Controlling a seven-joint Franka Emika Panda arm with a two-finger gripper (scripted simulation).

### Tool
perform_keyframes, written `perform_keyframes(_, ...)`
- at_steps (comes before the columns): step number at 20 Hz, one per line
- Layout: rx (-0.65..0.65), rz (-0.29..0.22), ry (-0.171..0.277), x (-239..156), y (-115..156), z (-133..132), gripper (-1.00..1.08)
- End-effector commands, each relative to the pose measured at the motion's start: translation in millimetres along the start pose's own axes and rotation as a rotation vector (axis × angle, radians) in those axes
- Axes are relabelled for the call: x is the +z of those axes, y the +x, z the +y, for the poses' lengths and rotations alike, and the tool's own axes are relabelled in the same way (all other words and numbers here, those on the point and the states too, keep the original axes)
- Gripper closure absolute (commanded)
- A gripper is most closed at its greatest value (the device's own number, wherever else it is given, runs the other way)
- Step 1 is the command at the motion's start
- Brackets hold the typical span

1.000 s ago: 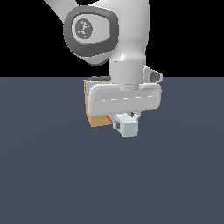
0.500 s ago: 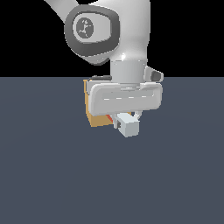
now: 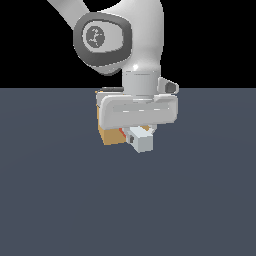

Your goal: Insert the peg into the horizontal hole in a box.

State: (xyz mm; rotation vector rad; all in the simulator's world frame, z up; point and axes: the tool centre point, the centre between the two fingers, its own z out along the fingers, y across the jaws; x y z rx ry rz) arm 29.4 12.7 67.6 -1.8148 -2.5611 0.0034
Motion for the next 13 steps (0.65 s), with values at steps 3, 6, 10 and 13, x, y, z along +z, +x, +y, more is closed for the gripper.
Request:
perform_keyframes(3, -0.002, -0.001, -0.004, -2, 35, 1, 1.08)
perform_keyframes(6, -0.002, -0.001, -0.005, -2, 56, 1, 1.08)
perform_keyframes(10, -0.002, -0.001, -0.005, -3, 72, 2, 1.08)
perform_keyframes(13, -0.002, -0.001, -0.005, -3, 75, 2, 1.08)
